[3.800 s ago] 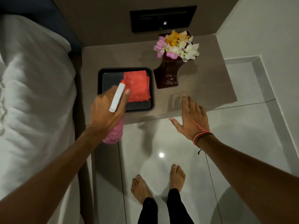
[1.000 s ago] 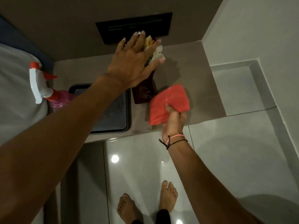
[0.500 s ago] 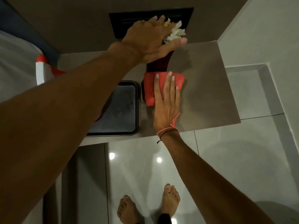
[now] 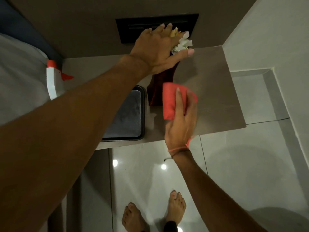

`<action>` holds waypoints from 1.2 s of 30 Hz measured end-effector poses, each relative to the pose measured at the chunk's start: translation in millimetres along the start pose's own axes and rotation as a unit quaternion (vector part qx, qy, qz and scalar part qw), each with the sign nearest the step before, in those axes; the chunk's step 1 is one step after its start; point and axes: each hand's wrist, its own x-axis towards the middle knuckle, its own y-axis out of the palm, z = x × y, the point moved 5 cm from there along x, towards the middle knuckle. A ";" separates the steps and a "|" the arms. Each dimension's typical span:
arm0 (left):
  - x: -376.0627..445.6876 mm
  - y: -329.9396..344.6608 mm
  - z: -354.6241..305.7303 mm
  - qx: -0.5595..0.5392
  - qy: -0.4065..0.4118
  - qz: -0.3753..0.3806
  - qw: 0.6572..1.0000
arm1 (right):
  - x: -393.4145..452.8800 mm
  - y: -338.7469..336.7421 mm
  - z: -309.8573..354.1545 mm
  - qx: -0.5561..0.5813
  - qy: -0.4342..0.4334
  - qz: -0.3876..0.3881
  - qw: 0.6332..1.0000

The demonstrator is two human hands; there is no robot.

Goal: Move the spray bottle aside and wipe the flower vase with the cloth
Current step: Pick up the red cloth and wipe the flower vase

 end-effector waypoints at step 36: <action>-43.3 20.9 -28.2 0.024 -0.038 -0.058 0.997 | -52.8 -33.3 -33.7 0.175 0.086 0.109 0.975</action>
